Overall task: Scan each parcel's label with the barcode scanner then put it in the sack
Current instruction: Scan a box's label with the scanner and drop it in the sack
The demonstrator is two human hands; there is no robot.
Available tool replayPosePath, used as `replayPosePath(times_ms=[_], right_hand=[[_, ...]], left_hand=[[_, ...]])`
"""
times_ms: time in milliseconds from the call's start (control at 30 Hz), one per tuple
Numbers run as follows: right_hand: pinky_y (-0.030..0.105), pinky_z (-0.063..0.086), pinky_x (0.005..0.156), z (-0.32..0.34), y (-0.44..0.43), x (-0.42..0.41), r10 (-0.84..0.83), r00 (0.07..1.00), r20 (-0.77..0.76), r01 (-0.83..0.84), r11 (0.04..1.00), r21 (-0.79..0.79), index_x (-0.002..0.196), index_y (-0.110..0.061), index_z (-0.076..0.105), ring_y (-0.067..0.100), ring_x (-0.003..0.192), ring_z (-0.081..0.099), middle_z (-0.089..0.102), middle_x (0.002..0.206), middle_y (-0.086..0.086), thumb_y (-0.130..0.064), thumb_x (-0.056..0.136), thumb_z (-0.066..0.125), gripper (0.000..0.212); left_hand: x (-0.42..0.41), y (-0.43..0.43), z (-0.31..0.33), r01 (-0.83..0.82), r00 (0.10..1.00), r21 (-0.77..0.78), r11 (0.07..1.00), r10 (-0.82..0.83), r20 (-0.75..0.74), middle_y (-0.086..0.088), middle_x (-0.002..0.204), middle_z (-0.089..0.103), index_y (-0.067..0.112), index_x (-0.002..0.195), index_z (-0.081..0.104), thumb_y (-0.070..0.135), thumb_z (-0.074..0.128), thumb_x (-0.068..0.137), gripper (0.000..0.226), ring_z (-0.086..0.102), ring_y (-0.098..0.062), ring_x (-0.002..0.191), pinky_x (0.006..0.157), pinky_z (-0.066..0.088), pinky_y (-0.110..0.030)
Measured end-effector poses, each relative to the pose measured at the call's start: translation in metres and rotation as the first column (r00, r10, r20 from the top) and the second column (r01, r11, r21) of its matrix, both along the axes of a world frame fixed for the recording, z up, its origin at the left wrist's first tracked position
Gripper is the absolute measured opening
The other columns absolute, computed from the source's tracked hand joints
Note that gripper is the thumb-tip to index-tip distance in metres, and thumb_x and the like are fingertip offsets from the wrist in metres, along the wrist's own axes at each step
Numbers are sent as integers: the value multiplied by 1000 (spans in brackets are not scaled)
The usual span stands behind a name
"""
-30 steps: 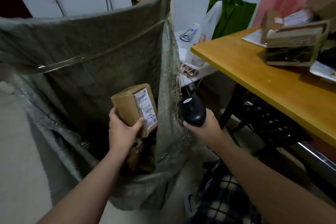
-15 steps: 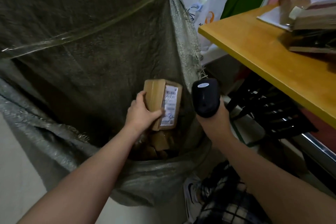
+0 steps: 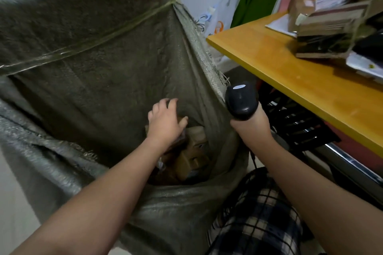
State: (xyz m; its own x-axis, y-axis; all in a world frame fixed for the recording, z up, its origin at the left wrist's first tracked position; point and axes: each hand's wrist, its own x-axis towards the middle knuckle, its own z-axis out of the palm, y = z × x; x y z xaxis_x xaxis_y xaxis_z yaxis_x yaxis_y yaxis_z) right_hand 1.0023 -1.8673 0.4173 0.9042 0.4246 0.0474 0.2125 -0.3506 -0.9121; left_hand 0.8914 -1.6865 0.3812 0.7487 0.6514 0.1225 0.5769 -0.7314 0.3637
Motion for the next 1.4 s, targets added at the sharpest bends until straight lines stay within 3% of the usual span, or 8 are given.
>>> replayPosePath(times_ms=[367,500,667,767,1033,1200,1300,1400], right_hand=[[23,38,81,62,-94,10,-122,982,147,115,992,49,124,-15,56,12,101,54,59,106,-5,-20,79,79,51],[28,43,69,89,-164,20,-243,954,176,246,969,5,102,-17,63,25,84,65,66,85,1,-29,74,81,35],[34,54,63,117,-254,20,-378,911,164,379,925,26,97,-17,63,25,66,68,68,81,3,-29,74,80,31],[24,48,45,134,-295,18,-452,878,156,450,892,52,95,-12,61,14,44,61,63,69,1,-22,79,78,26],[28,52,52,157,-386,34,-637,769,44,619,761,197,101,-11,64,20,52,63,64,72,2,-22,82,74,24],[25,51,52,158,-420,42,-646,754,-120,652,713,259,98,-8,65,16,53,62,63,73,7,-21,87,69,17],[31,53,61,154,-428,46,-663,728,-175,681,671,294,88,-9,65,20,58,62,64,73,8,-21,86,69,12],[35,53,68,150,-430,50,-671,704,-232,704,619,347,86,-11,65,23,67,63,65,77,8,-20,85,70,10]], left_hand=[[40,-101,105,287,937,153,946,-310,161,-6,141,39,20,143,36,42,56,90,60,32,-28,131,105,29,-42],[69,-158,133,409,879,192,892,-442,180,-6,139,41,20,142,38,41,57,91,58,34,-27,130,105,30,-42],[105,-236,154,552,787,207,808,-587,190,-5,139,41,21,142,37,42,57,90,60,36,-27,128,102,32,-42],[127,-278,161,611,741,235,756,-650,168,-4,139,40,22,142,36,43,57,90,60,35,-26,129,102,31,-40],[205,-385,181,773,560,297,561,-823,97,-9,147,34,19,144,35,45,58,90,65,33,-27,134,109,30,-39],[263,-433,203,836,452,351,421,-892,-7,-12,157,21,19,150,28,60,41,93,71,21,-29,143,116,21,-43],[288,-448,205,841,492,312,443,-865,-96,-12,161,10,26,153,17,65,25,94,71,8,-31,147,119,10,-49],[296,-448,201,842,539,139,520,-820,-194,-5,162,-5,42,151,7,66,12,95,61,-6,-34,147,114,0,-60]])
